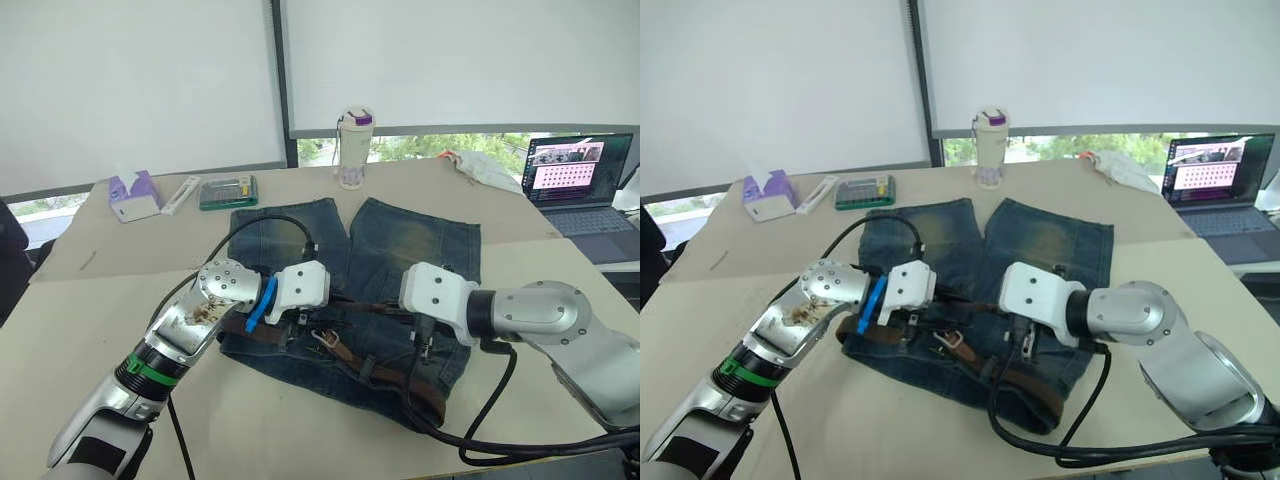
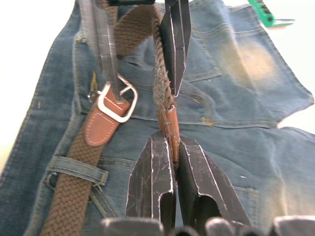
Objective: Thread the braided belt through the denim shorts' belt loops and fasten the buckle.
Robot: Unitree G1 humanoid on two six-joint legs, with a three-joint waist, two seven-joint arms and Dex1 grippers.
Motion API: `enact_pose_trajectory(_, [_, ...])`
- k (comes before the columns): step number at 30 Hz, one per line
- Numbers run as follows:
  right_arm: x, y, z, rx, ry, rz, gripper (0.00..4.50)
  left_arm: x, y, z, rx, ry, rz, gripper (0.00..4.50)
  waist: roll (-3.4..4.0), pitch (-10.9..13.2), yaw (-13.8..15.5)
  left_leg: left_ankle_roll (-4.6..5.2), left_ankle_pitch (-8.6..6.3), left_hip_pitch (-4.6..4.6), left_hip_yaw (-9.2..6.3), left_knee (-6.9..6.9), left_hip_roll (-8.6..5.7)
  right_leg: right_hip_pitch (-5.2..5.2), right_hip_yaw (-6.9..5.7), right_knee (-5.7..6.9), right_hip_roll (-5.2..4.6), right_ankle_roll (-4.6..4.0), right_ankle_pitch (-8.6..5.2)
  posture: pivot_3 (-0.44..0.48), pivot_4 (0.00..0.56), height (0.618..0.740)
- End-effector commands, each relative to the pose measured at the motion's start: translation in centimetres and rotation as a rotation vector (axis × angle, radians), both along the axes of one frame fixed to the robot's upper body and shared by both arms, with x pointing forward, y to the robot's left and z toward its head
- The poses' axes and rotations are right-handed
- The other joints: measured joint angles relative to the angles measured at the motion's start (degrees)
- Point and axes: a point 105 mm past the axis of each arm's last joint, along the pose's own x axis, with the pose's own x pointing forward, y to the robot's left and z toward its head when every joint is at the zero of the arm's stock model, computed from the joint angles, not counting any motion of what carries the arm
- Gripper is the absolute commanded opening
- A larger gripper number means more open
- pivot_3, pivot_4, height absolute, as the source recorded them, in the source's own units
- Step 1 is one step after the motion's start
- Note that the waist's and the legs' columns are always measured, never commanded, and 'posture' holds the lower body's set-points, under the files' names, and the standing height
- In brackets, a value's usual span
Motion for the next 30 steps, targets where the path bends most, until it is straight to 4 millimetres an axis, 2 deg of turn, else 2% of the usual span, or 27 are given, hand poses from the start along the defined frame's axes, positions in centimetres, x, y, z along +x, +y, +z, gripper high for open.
enact_pose_trajectory(1, [-0.8,0.8,1.4,0.002,-0.054,0.052,0.0,0.4,-0.5,-0.1,-0.011,-0.03,0.012,0.61,0.0,0.0,0.11,0.08,-0.04,-0.01,-0.02,0.03,-0.01,0.01,-0.01,0.0,-0.01,0.03,0.02,0.0,0.15,0.74])
enact_pose_trajectory(3, [-1.1,1.1,1.6,0.024,-0.046,0.061,0.0,0.6,-0.3,-0.5,-0.003,-0.033,0.026,0.05,0.01,0.0,-0.01,0.09,-0.04,-0.01,-0.02,0.04,-0.02,0.0,-0.01,0.0,0.01,0.05,0.03,0.0,0.15,0.74])
enact_pose_trajectory(5, [-0.7,1.1,2.3,0.082,-0.046,0.034,0.0,0.9,0.0,-0.5,-0.011,-0.024,0.049,0.05,0.01,-0.01,-0.08,0.08,-0.04,0.0,-0.02,0.03,0.0,-0.04,-0.02,0.05,0.04,0.04,0.03,0.0,0.15,0.74])
enact_pose_trajectory(7, [-0.5,0.9,2.5,0.135,-0.019,0.007,0.84,1.5,0.5,0.0,-0.074,0.033,0.115,0.0,0.02,-0.01,-0.13,0.08,-0.04,0.01,-0.04,0.03,0.02,-0.06,-0.01,0.12,0.05,0.04,0.03,0.0,0.15,0.74])
enact_pose_trajectory(9, [0.3,0.4,2.6,0.189,-0.022,-0.069,1.5,2.9,1.1,1.5,-0.207,0.135,0.239,0.0,0.04,-0.02,-0.11,0.09,-0.04,0.05,-0.1,0.02,0.01,-0.09,0.03,0.24,0.02,0.05,0.02,0.0,0.15,0.74])
enact_pose_trajectory(11, [1.3,-0.6,0.6,0.181,0.025,-0.185,2.12,5.5,2.9,3.4,-0.368,0.172,0.438,0.0,-0.01,-0.03,0.1,0.1,-0.05,0.03,-0.16,0.05,0.0,-0.08,0.0,0.31,0.02,0.07,0.01,0.0,0.15,0.74])
enact_pose_trajectory(12, [1.4,-0.9,-0.3,0.167,0.045,-0.215,2.12,6.2,3.6,4.0,-0.415,0.18,0.495,0.0,-0.08,-0.05,0.2,0.1,-0.04,0.04,-0.19,0.07,-0.01,-0.06,-0.04,0.32,0.0,0.07,0.01,0.0,0.15,0.74])
enact_pose_trajectory(15, [1.3,0.1,-4.7,0.147,0.136,-0.243,2.12,8.1,6.7,6.5,-0.668,0.28,0.707,0.0,-0.15,-0.06,-0.03,0.05,-0.01,0.05,-0.25,0.09,-0.01,-0.11,-0.04,0.37,-0.01,0.07,0.01,0.0,0.15,0.74])
enact_pose_trajectory(16, [1.0,0.3,-7.4,0.086,0.175,-0.246,2.12,9.1,9.2,7.0,-0.783,0.315,0.838,0.0,-0.12,-0.08,-0.11,-0.07,0.05,0.06,-0.29,0.09,0.01,-0.14,-0.03,0.38,-0.01,0.07,0.01,0.0,0.15,0.74])
enact_pose_trajectory(17, [0.7,0.3,-9.2,0.038,0.195,-0.243,2.12,9.5,10.8,7.2,-0.852,0.34,0.925,0.0,-0.1,-0.09,-0.15,-0.38,0.22,0.04,-0.28,0.07,0.01,-0.19,0.0,0.38,-0.01,0.07,0.01,0.0,0.15,0.74])
enact_pose_trajectory(20, [0.3,0.0,-12.5,-0.028,0.244,-0.26,2.12,9.8,15.4,6.4,-0.962,0.374,1.138,0.0,-0.13,-0.15,-0.74,-0.45,0.25,0.17,-0.3,-0.01,0.03,-0.21,0.13,0.41,-0.01,0.08,0.01,0.0,0.15,0.74])
enact_pose_trajectory(22, [0.1,-0.2,-13.4,-0.018,0.291,-0.284,2.12,9.7,18.1,5.4,-1.005,0.386,1.261,0.0,-0.36,-0.35,-0.98,-0.48,0.24,0.32,-0.28,-0.08,0.04,-0.1,0.18,0.4,0.02,0.08,0.0,0.0,0.15,0.74])
enact_pose_trajectory(24, [0.4,-0.6,-13.3,-0.025,0.282,-0.289,2.12,9.5,20.5,4.3,-1.053,0.421,1.367,0.0,-0.63,-0.52,-0.99,-0.54,0.22,0.48,-0.31,-0.1,0.06,-0.03,0.15,0.41,0.07,0.08,0.0,0.0,0.15,0.74])
enact_pose_trajectory(26, [0.5,-1.7,-13.8,-0.092,0.263,-0.285,2.12,9.0,22.1,3.3,-1.088,0.445,1.445,0.0,-0.75,-0.59,-0.98,-0.59,0.23,0.5,-0.35,-0.1,0.03,-0.04,0.12,0.4,0.07,0.08,0.01,0.0,0.15,0.74])
enact_pose_trajectory(28, [0.4,-2.4,-14.1,-0.123,0.264,-0.283,2.12,8.6,22.8,2.8,-1.115,0.474,1.48,0.0,-0.79,-0.6,-0.75,-0.59,0.23,0.5,-0.35,-0.09,0.01,-0.04,0.12,0.4,0.02,0.08,0.01,0.0,0.15,0.74])
enact_pose_trajectory(30, [0.4,-2.2,-13.2,-0.045,0.273,-0.287,2.12,8.2,23.3,1.8,-1.172,0.572,1.497,0.0,-0.91,-0.67,-0.2,-0.59,0.23,0.49,-0.38,-0.08,0.0,-0.03,0.08,0.38,0.0,0.08,0.01,0.0,0.15,0.74])
